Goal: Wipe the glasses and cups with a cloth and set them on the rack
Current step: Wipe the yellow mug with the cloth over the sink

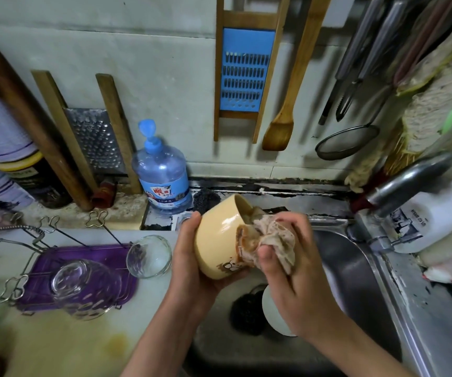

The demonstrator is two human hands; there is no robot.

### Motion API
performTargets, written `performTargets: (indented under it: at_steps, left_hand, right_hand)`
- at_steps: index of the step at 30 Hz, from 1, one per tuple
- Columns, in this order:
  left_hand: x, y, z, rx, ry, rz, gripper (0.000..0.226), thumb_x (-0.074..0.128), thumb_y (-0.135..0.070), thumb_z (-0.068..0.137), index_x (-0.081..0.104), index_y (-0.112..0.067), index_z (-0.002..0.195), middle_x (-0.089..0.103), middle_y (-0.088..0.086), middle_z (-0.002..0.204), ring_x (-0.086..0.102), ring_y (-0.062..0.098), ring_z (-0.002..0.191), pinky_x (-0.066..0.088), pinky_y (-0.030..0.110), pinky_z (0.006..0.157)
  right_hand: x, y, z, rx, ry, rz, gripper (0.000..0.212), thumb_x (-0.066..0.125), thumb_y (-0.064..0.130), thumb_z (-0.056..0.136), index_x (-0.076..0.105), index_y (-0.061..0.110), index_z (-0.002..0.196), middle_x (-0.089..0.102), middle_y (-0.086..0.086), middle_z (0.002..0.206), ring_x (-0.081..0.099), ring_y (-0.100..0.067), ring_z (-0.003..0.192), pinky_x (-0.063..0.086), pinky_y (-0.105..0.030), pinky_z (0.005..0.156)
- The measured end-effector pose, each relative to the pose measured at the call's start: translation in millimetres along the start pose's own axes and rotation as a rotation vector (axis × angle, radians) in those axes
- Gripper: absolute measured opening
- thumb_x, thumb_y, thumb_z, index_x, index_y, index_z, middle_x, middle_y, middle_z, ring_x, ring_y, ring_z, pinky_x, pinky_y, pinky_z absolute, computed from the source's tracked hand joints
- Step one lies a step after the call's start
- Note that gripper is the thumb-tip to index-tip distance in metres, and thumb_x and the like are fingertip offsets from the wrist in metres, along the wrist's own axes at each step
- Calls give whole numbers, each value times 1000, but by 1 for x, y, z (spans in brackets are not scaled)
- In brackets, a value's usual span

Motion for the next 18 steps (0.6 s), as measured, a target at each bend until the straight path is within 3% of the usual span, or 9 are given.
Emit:
performTargets:
  at_steps: [2,5,7,10,12,14,16,17,18]
  left_hand:
    - [-2,-2,-2,32,-19,44,41,49,-53,86,64,-19,103,70,9,80,66,23,66,55,37,57]
    - [-1,-7,-1,94,-12,114,40,53,-54,73,65,-23,96,70,5,74,67,20,60,55,36,54]
    - [2,-8,-1,111,14,165,40,53,-54,70,65,-24,93,69,2,71,67,17,58,52,33,49]
    - [6,-4,0,94,52,244,37,52,-56,71,66,-27,90,70,-1,71,68,17,61,53,35,53]
    - [4,-4,1,66,48,216,38,52,-55,71,67,-26,91,71,2,75,68,20,64,54,36,53]
    - [-1,-5,3,40,28,159,41,53,-54,71,66,-23,93,70,7,77,66,26,64,54,37,51]
    - [-8,-6,5,28,-2,108,39,53,-54,71,67,-23,90,70,10,75,65,31,63,55,38,50]
    - [-11,-6,6,23,-14,90,37,53,-54,71,68,-23,87,70,11,74,65,32,62,54,38,50]
    - [-13,-4,7,14,-24,73,35,54,-53,73,68,-24,84,69,11,73,66,33,62,54,39,49]
  right_hand:
    - [-2,-4,2,59,22,14,40,32,62,95,54,30,100,58,4,100,60,-14,96,52,-32,81]
    - [9,-12,2,304,152,393,61,32,66,92,67,16,100,72,3,97,67,-10,95,52,-18,76]
    - [22,-21,-1,508,236,618,59,33,60,91,68,13,101,75,1,99,70,-8,95,53,-16,74]
    - [26,-36,1,757,212,901,63,35,59,82,66,9,105,74,-10,103,71,-18,95,55,-31,79]
    - [18,-39,3,798,196,1024,69,33,60,88,62,4,116,71,-15,111,67,-28,106,51,-44,91]
    - [1,-35,7,768,184,1122,71,28,54,95,59,-2,125,61,-23,127,56,-37,121,44,-51,103]
    - [-12,-29,15,758,153,1217,71,18,48,103,31,-10,142,20,-33,149,16,-46,141,8,-53,119]
    - [-15,-22,15,744,154,1324,72,15,49,105,13,-10,146,1,-33,151,-2,-46,142,-8,-51,118]
    - [-15,-15,15,710,171,1402,73,16,51,104,8,-7,147,-3,-31,152,-6,-45,143,-12,-50,118]
Point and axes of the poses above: each hand's wrist, its own z-axis towards the middle knuckle, its own x-axis out of the palm, y = z × x, the point moved 10 cm from there along z, towards the middle knuckle
